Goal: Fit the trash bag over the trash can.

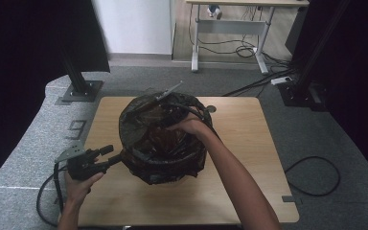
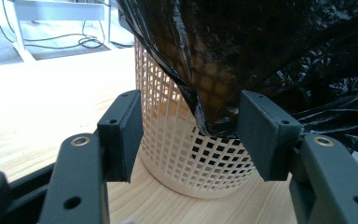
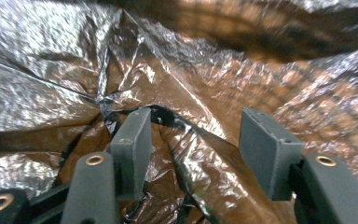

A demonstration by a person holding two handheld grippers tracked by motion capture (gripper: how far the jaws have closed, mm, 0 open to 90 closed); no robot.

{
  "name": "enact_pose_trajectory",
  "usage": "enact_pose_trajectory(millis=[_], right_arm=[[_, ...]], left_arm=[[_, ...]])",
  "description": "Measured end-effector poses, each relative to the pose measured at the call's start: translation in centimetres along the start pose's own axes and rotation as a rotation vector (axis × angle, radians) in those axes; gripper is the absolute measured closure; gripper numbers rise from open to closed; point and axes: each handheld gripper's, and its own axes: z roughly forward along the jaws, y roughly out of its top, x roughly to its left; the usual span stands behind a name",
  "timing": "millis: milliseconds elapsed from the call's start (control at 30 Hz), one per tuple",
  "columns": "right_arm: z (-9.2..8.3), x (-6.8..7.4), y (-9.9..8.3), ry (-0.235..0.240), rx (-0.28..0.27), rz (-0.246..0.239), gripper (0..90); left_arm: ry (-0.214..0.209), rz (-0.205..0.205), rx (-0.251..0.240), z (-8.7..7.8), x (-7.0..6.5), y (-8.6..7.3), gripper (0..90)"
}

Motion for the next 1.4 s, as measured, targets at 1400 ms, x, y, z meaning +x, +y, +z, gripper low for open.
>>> enact_pose_trajectory(millis=[1400], right_arm=[[-10.8, 1.0, -3.5, 0.004, -0.257, 0.036, 33.4]], left_arm=[[-0.002, -0.018, -0.010, 0.0, -0.4, -0.3, 41.1]])
